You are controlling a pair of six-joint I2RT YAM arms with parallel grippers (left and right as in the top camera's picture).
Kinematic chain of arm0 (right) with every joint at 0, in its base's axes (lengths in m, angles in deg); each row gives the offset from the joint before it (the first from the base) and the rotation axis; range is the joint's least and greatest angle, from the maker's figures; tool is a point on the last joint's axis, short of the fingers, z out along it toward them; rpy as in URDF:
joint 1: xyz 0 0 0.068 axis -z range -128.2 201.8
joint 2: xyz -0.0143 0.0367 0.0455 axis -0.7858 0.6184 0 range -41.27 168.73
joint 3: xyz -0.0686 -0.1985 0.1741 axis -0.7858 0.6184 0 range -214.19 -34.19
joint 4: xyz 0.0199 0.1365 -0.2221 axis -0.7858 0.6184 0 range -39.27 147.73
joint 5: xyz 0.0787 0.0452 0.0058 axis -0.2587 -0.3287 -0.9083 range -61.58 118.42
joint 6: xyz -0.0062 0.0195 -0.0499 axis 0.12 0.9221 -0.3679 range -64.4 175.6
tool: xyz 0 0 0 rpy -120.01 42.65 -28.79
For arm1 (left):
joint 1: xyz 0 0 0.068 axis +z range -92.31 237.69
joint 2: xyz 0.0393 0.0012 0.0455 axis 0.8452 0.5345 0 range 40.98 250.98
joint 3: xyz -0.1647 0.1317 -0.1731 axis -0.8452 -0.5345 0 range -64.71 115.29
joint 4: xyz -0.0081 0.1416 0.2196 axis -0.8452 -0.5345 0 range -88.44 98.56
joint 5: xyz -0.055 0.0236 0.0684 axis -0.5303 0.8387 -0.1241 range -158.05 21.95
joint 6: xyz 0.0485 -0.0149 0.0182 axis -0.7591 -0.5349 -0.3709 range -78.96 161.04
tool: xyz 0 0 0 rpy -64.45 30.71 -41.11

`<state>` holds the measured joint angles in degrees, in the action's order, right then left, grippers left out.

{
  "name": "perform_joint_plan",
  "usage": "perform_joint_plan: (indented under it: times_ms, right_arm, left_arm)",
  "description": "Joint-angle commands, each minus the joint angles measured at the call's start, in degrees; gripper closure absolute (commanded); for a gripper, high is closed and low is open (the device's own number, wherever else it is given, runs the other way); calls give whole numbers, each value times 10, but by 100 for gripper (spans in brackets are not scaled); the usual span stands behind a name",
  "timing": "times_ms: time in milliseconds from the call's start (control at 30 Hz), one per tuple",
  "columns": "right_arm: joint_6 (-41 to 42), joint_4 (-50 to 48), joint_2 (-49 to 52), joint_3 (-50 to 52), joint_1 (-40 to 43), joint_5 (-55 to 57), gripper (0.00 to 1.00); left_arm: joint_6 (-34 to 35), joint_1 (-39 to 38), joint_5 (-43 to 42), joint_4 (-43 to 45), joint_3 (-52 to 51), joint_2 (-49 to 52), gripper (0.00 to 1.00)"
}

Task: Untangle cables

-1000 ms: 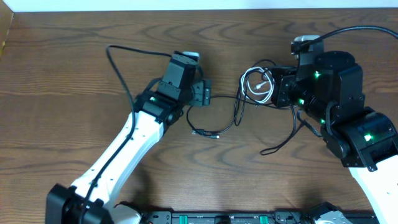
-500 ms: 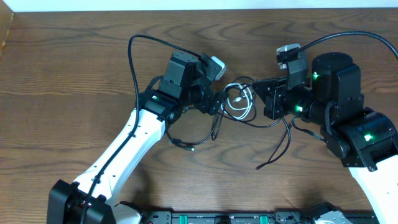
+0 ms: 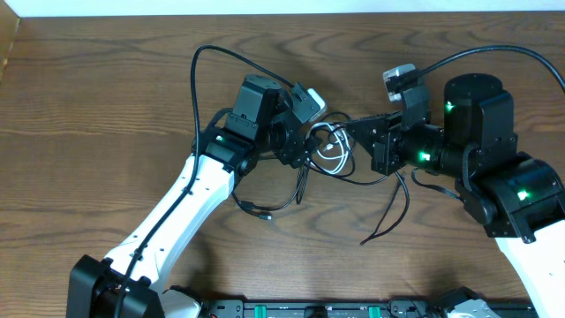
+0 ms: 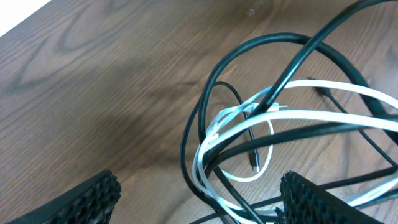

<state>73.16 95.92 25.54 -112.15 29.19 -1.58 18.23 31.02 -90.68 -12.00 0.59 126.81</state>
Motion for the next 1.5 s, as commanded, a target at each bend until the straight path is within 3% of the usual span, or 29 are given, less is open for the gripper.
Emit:
perform_joint_plan:
  times_ms: [0,233,300,333,367,433,467,733,967,1233,1467]
  right_arm:
    - [0,-12,-2,-8,2,-64,99]
    - [0,-19,-2,-8,2,-112,99]
    - [0,-19,-2,-8,2,-111,99]
    - [0,-19,-2,-8,2,-111,99]
    - [0,-19,-2,-8,2,-111,99]
    - [0,-19,-2,-8,3,-111,99]
    - [0,-19,-2,-8,4,-111,99]
    - [-5,-12,-2,-8,21,-111,99]
    - [-11,4,-2,-8,24,-109,99]
    - [-25,33,-2,-8,63,-104,99]
    - [-45,66,-2,-8,138,-104,99]
  left_arm:
    - [-11,2,-9,1,-2,-1,17]
    - [-11,2,-9,4,-2,-1,18]
    - [-12,2,-9,9,-2,-1,41]
    - [-12,2,-9,12,-2,-1,61]
    - [-12,2,-7,14,-2,-1,74]
    - [-12,3,-4,15,-2,-1,89]
    - [-12,3,3,15,-2,-1,92]
    - [2,3,169,15,-2,-1,92]
    - [90,24,292,16,-2,-1,92]
    - [173,92,304,5,-2,-1,92]
    - [178,133,304,-17,-3,-1,92]
